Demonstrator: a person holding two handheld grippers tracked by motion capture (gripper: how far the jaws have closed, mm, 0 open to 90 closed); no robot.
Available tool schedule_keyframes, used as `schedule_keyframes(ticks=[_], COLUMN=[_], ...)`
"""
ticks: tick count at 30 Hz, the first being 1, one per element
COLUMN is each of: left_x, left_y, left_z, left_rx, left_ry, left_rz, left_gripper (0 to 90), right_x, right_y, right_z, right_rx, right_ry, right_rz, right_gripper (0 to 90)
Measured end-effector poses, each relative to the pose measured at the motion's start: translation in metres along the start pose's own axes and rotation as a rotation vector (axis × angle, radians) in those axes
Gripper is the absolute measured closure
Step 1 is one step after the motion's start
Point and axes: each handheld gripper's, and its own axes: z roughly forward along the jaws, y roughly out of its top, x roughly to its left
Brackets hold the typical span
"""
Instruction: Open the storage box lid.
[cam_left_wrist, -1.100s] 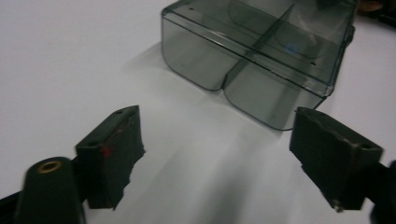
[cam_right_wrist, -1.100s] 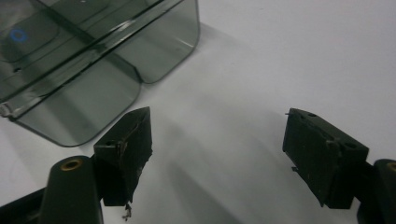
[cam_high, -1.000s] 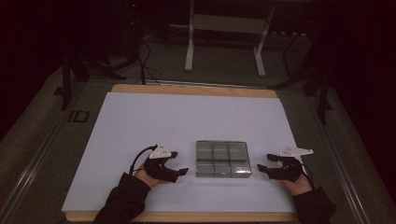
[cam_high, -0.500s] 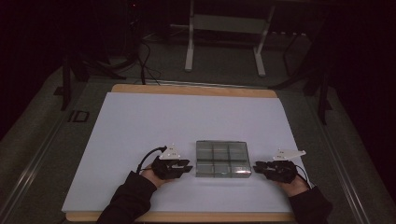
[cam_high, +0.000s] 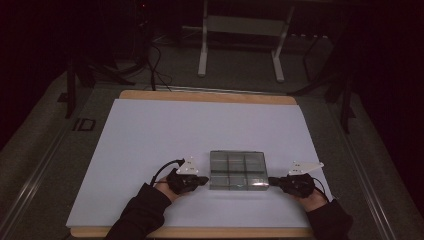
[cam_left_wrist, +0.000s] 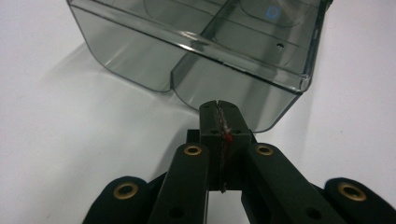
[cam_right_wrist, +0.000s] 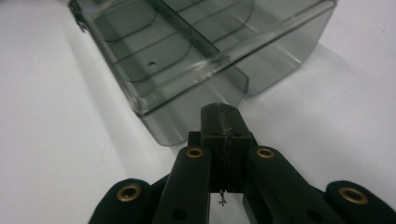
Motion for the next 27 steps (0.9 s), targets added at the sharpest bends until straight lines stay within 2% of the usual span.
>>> schedule_keyframes(ticks=[6, 18, 27], left_x=[-0.002, -0.007, -0.008], left_y=[0.003, 0.013, 0.015], left_z=[-0.002, -0.013, -0.013], left_rx=[0.001, -0.012, -0.020], left_ry=[0.000, -0.002, 0.004], left_rz=[0.012, 0.027, 0.032], left_gripper=[90.0, 90.0, 90.0], right_x=[0.003, 0.003, 0.003], right_y=[0.003, 0.008, 0.012], right_z=[-0.001, -0.006, -0.010], right_rx=[0.004, -0.010, -0.032], right_ry=[-0.003, -0.004, 0.006], right_rz=[-0.019, -0.016, -0.007], right_gripper=[89.8, 89.8, 89.8])
